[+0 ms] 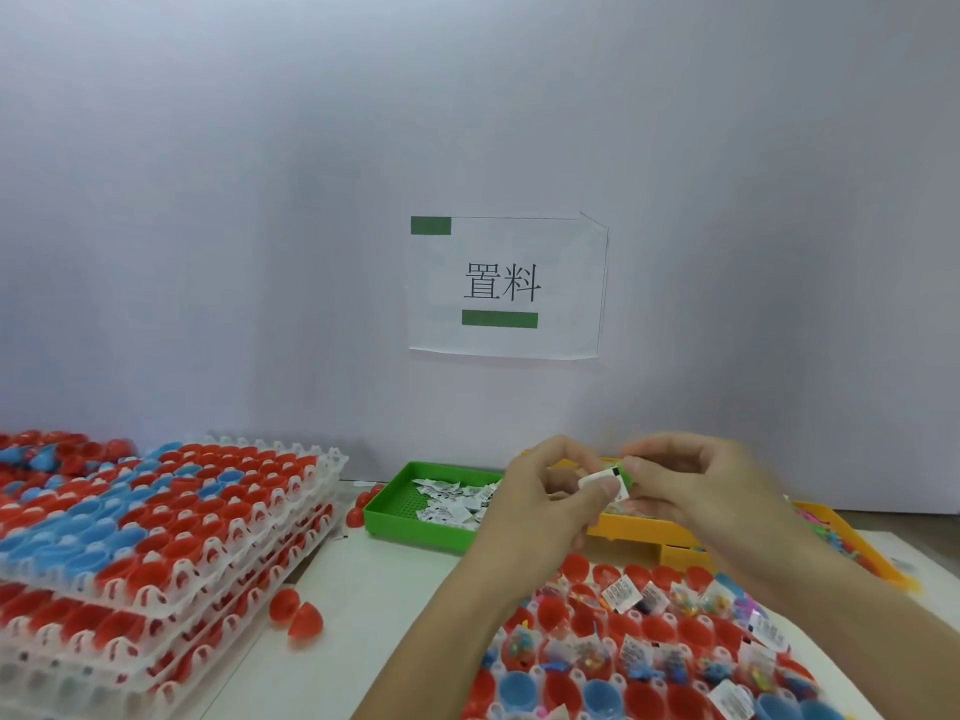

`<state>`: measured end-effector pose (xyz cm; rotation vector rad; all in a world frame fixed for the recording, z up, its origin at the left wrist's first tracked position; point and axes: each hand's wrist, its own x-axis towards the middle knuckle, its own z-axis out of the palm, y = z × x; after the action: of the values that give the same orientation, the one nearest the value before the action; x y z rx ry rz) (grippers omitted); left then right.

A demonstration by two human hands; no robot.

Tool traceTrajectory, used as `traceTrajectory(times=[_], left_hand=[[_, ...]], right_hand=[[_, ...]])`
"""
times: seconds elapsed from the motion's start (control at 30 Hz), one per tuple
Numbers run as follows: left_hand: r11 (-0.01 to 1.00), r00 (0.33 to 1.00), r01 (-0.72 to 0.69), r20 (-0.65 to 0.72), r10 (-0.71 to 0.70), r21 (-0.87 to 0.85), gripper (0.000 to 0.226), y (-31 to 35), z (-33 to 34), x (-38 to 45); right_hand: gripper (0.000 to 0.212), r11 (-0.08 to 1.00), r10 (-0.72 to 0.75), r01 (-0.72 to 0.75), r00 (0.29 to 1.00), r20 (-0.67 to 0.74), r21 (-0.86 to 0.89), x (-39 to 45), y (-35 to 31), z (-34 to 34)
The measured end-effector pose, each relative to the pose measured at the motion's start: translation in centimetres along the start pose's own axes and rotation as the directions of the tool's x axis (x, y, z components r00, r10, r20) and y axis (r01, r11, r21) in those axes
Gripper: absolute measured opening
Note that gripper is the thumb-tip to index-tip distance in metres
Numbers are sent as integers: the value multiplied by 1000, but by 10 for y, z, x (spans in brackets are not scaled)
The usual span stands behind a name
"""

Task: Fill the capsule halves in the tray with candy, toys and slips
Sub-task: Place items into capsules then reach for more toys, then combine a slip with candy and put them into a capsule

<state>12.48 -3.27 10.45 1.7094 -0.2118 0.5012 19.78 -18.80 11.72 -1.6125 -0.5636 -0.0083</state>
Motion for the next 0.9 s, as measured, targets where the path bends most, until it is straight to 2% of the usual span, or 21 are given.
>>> traceTrajectory(times=[0.23, 0.33, 0.5, 0.7, 0.8, 0.9], left_hand=[[999, 992, 6, -123, 0, 42, 20, -5, 4, 0], [1000, 993, 9, -121, -6, 19, 23, -6, 3, 0], [994, 998, 58, -30, -61, -94, 25, -11, 0, -1], [972, 994, 104, 48, -96, -213, 24, -19, 5, 0], [959, 990, 135, 74, -120, -251, 25, -21, 7, 0], [930, 981, 181, 125, -148, -320, 26, -21, 7, -1]], right_hand=[[9, 990, 34, -42, 998, 60, 137, -10, -5, 10], [16, 996, -1, -10, 994, 112, 92, -15, -6, 9], [30, 984, 8, -30, 992, 125, 177, -15, -5, 10], [25, 918, 72, -139, 979, 189, 371, -11, 5, 7], [24, 899, 105, -174, 977, 188, 401, -10, 9, 6], [35, 892, 134, -185, 980, 148, 413, -8, 11, 5]])
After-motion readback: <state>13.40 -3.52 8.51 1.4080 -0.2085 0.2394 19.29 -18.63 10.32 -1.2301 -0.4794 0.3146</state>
